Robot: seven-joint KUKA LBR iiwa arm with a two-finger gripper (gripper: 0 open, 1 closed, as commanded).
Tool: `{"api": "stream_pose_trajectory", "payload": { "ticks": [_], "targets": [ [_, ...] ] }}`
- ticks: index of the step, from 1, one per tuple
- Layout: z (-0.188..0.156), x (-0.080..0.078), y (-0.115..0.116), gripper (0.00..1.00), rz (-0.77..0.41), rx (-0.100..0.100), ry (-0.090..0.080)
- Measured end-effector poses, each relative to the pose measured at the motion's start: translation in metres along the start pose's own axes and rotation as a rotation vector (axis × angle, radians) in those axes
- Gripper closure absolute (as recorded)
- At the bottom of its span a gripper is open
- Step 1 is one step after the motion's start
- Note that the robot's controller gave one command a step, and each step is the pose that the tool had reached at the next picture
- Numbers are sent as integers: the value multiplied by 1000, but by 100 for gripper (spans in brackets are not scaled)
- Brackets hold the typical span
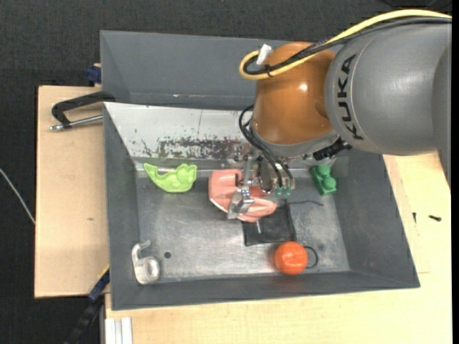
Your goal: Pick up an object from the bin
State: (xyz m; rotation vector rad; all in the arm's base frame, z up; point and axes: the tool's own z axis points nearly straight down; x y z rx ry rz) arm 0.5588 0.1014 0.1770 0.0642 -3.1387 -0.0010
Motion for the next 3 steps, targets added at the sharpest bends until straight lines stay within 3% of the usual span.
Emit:
{"api": "stream_pose_trajectory", "payload": {
  "ticks": [1,2,3],
  "targets": [
    [0,0,0,100,0,0,0],
    [-20,0,6,100,7,0,0],
    [-38,4,-3,100,-5,-1,-2]
  ]
}}
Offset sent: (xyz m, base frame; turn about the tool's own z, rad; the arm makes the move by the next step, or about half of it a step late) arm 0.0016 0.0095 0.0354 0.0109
